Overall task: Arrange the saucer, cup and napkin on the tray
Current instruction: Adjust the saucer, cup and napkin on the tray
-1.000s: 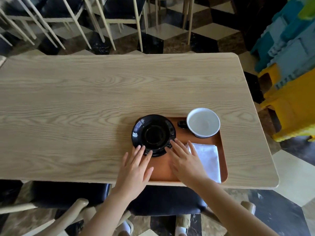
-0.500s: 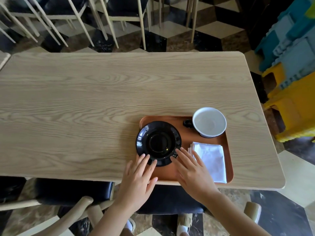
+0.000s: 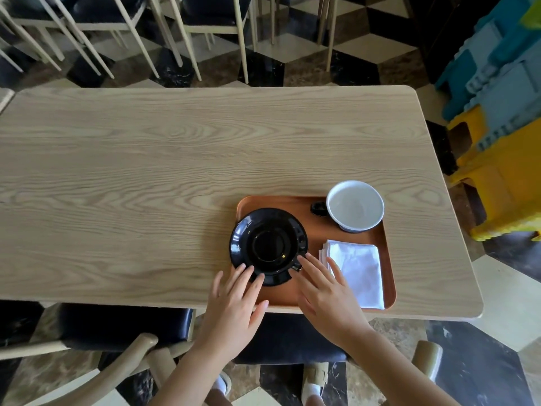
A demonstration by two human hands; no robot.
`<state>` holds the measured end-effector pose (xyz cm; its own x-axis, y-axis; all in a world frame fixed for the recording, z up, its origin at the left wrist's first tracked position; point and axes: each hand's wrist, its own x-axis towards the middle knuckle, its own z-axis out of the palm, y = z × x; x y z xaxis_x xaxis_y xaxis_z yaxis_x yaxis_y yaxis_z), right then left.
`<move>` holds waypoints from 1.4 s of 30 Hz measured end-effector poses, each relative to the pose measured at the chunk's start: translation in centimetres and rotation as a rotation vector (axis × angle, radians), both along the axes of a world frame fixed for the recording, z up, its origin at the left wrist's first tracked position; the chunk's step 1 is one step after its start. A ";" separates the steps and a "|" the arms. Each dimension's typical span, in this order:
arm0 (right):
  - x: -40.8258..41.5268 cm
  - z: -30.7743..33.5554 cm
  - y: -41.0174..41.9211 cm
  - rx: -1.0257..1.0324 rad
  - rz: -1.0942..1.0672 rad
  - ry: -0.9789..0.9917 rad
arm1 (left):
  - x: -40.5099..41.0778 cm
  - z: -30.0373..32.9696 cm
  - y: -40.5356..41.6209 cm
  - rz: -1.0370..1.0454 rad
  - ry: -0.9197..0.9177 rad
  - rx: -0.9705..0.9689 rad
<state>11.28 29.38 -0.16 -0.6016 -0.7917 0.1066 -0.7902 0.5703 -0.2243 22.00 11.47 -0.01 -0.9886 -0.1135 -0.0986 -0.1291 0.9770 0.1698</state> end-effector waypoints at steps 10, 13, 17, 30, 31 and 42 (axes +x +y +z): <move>-9.0 4.4 4.8 -0.149 -0.346 0.054 | -11.3 3.6 3.7 -0.114 0.285 0.045; -11.5 4.7 6.0 -0.090 -0.357 -0.012 | -15.3 4.3 4.7 -0.203 0.250 0.051; -12.5 3.7 6.5 -0.081 -0.263 -0.046 | -17.2 4.1 5.6 -0.284 0.248 0.026; -11.8 3.0 6.1 -0.174 -0.220 -0.040 | -16.5 2.8 5.9 -0.169 0.299 0.144; -11.7 2.9 5.9 -0.173 -0.210 -0.039 | -16.2 2.7 5.8 -0.162 0.304 0.148; -10.9 2.3 5.6 -0.148 -0.214 0.005 | -14.8 2.3 5.4 -0.128 0.352 0.180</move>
